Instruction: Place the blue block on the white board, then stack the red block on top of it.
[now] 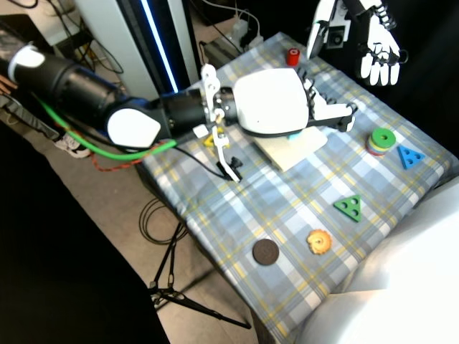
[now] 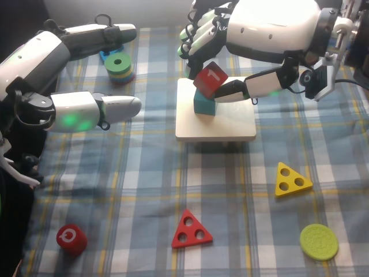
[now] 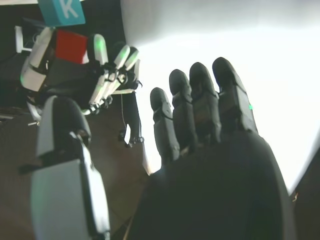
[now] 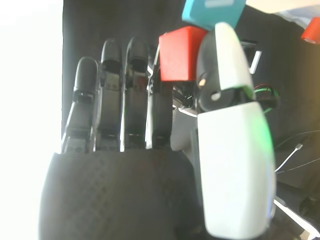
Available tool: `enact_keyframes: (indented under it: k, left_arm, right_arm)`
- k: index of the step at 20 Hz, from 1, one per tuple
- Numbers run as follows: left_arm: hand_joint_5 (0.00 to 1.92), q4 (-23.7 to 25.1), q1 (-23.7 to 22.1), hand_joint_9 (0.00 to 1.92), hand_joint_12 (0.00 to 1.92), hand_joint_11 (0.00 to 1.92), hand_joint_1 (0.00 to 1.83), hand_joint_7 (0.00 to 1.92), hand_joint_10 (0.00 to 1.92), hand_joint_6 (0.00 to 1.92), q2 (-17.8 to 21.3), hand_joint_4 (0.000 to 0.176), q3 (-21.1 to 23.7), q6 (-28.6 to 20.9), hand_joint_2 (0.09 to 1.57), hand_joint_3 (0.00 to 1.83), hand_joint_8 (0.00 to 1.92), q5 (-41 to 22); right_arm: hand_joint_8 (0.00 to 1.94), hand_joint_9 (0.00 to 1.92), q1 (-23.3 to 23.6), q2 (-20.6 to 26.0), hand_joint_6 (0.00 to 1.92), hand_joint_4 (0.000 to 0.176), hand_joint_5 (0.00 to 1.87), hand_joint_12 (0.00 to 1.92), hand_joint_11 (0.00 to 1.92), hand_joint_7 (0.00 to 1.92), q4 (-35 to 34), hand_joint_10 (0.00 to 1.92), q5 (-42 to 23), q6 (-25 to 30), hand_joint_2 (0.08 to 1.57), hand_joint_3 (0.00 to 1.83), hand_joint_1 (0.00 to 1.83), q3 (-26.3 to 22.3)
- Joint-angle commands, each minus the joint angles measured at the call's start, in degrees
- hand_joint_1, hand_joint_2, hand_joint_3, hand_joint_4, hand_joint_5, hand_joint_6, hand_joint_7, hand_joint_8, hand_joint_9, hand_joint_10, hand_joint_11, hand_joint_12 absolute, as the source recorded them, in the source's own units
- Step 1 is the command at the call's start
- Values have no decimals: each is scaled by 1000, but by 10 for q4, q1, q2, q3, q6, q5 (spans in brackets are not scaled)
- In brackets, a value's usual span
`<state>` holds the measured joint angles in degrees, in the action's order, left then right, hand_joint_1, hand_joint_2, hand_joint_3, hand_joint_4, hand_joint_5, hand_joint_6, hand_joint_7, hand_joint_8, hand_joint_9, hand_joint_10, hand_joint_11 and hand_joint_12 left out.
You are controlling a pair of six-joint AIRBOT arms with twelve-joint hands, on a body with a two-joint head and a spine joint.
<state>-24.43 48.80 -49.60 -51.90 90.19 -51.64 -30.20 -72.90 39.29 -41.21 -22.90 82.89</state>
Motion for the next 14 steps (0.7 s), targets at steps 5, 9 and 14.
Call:
enact_keyframes:
  k: [5,9,14]
  left_arm:
    - [491,11,-6,302,482,0,875,446,1,1,1,118,-1,-4,991,0,1,-62]
    - [473,11,-7,279,408,0,872,421,1,0,0,124,-1,-4,996,0,1,-62]
    - [465,11,-8,291,372,0,901,426,3,0,-2,132,-2,-4,995,2,1,-61]
  right_arm:
    - [2,614,9,-2,929,0,1008,1161,0,767,-22,11,-46,3,1099,0,1163,2]
    - [3,622,9,-2,893,0,1029,1113,0,759,-22,7,-45,7,1090,0,1166,2]
    - [3,618,19,-1,879,0,1038,1020,1,757,-6,5,-50,27,1085,1,1169,0]
